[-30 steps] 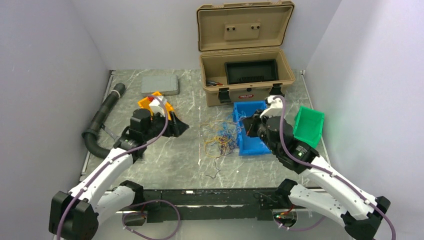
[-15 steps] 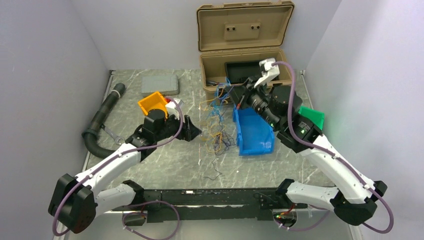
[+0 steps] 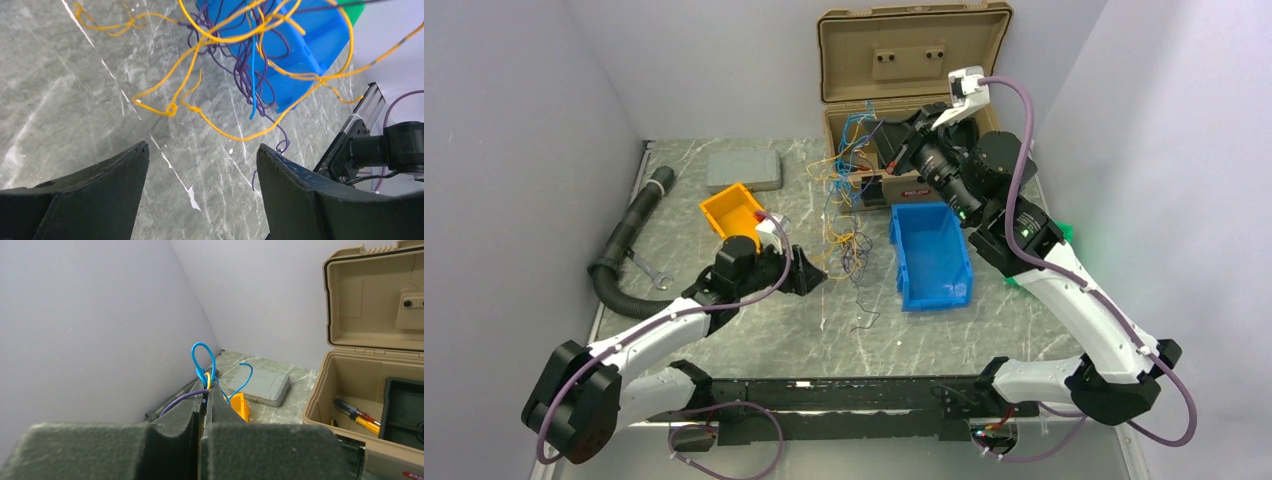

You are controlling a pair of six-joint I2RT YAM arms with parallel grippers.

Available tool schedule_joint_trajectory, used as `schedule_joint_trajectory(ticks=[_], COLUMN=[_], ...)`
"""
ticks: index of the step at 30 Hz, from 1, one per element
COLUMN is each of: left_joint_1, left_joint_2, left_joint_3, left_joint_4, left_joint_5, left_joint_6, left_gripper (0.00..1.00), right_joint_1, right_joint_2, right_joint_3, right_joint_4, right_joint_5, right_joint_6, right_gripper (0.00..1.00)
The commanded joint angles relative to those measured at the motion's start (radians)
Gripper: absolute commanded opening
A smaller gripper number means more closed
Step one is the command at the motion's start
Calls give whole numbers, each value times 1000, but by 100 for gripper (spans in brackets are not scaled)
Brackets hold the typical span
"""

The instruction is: Untangle the cables

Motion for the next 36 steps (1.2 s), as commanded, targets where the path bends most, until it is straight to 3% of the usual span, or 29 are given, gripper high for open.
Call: schedule_joint_trajectory(ticks=[1,5,9,16,17,18,19,20,21,24,27,30,36], left_joint_1=[-12,-23,-23,-17,-14,-10,-6,-6,-6,-5,-11,-27,-33], left_joint_2=[38,90,153,347,379,412,438,461,475,473,409,295,3], left_joint_3=[-28,-29,33,264,284,295,296,284,268,179,101,32,-38], left_joint_4=[156,221,249,92,105,136,182,243,304,448,429,327,10], left_joint_5=[32,51,51,-89,-66,-28,22,77,121,225,291,314,229], left_joint_6=[-51,-68,-54,-14,-15,-22,-32,-53,-72,-119,-115,-98,-68], left_gripper=[82,83,92,91,86,74,52,22,2,0,0,0,0], right_joint_1=[3,2,1,3,4,3,3,3,4,3,4,3,4], right_joint_2=[21,39,46,38,35,34,36,36,39,57,91,127,269], right_joint_3=[62,74,58,-39,-54,-66,-79,-81,-80,-54,2,31,80], right_joint_4=[90,109,119,172,179,181,181,181,173,102,-2,-31,-17], right_joint_5=[-10,-10,-41,-139,-140,-157,-159,-150,-133,-52,39,90,101], right_joint_6=[15,35,74,211,226,235,240,235,227,183,141,95,47], right_gripper=[0,0,0,0,0,0,0,0,0,0,0,0,0])
